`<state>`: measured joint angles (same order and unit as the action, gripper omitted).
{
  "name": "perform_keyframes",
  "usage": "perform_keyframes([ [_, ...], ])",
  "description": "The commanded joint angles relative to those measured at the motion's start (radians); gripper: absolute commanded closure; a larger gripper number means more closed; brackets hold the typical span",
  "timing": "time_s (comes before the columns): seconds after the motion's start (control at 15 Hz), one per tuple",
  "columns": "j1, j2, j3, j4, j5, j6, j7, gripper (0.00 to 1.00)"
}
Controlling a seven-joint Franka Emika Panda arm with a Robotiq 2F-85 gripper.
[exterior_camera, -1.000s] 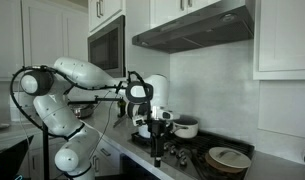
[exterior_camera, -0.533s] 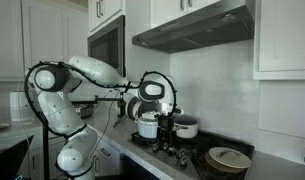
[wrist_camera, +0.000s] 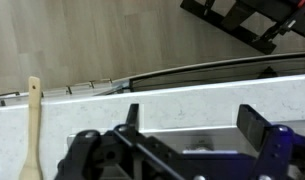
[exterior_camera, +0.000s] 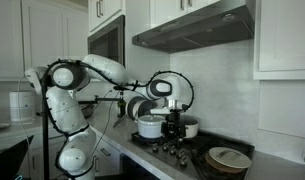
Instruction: Move the uncovered pot backwards
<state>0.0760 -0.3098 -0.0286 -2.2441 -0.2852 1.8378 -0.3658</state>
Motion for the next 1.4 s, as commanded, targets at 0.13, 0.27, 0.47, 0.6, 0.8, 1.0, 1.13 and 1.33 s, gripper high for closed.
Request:
perform_keyframes([
  [0.13,0.039,0.088,0.030,0.138,0.084,-0.100,-0.144,0.00],
  [0.27,0.054,0.111,0.035,0.179,0.120,-0.141,-0.205,0.00],
  [0.47,0.065,0.137,0.043,0.229,0.168,-0.190,-0.277,0.00],
  [0.6,0.070,0.157,0.056,0.253,0.184,-0.213,-0.305,0.00],
  [0.8,0.079,0.194,0.087,0.287,0.183,-0.241,-0.323,0.00],
  [1.0,0.094,0.237,0.126,0.310,0.156,-0.221,-0.314,0.00],
  [1.13,0.102,0.273,0.149,0.337,0.148,-0.222,-0.309,0.00],
  [1.33,0.108,0.323,0.175,0.373,0.122,-0.207,-0.313,0.00],
])
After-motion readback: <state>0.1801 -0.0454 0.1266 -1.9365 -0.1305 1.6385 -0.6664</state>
